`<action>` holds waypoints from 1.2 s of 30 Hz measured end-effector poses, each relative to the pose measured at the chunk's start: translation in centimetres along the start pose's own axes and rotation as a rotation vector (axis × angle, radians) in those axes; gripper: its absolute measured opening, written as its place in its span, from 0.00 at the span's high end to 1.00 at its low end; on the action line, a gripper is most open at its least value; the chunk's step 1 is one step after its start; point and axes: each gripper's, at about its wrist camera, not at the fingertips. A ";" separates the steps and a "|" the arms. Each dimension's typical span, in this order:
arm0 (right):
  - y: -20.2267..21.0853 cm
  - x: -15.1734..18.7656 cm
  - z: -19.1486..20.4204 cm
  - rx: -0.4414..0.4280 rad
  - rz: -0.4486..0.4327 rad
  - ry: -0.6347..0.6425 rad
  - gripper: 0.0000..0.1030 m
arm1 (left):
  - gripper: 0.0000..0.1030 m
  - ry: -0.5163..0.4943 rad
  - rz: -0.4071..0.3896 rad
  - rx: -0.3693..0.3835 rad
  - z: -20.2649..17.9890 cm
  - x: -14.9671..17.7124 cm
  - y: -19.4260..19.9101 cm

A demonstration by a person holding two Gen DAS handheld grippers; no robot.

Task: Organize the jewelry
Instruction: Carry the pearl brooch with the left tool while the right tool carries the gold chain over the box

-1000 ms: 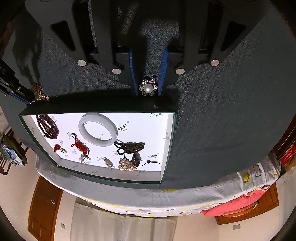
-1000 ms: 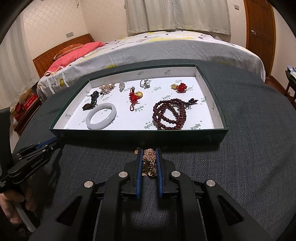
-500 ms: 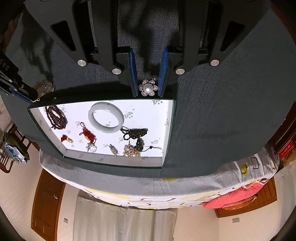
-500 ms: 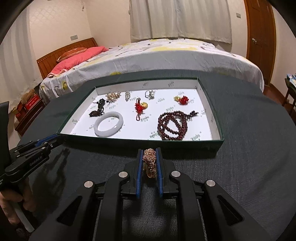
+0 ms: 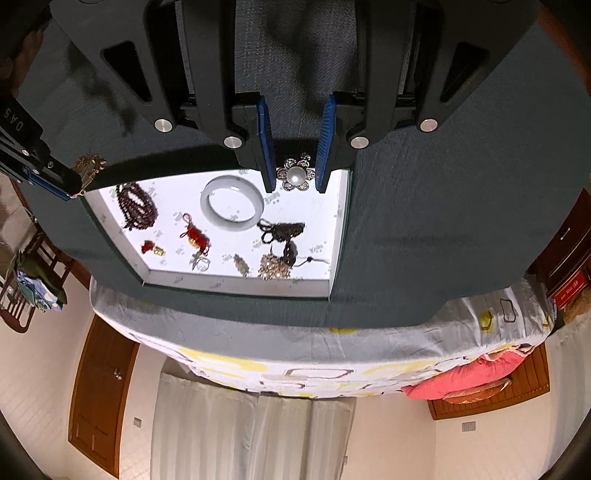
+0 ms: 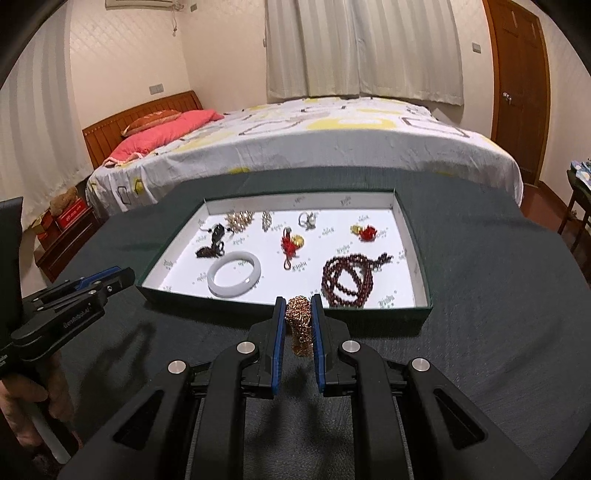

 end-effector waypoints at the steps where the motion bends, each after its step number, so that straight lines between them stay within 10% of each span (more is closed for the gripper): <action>1: 0.3 -0.1 0.0 -0.003 -0.007 -0.001 0.86 | 0.79 0.000 -0.003 0.002 -0.1 -0.1 0.2; 27: 2.5 -9.6 0.2 0.000 -0.219 0.039 0.86 | 0.79 -0.043 -0.203 0.024 -2.2 -8.6 3.2; 36: -1.7 -11.3 -1.0 0.016 -0.193 0.018 0.87 | 0.79 -0.040 -0.148 0.022 -2.3 -9.9 -1.2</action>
Point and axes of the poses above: each gripper's, at about its wrist camera, not at the fingertips, and y roughly against the way its jaws point, z to its left, x to its underside, and after that the axes turned 13 degrees about z, right-handed
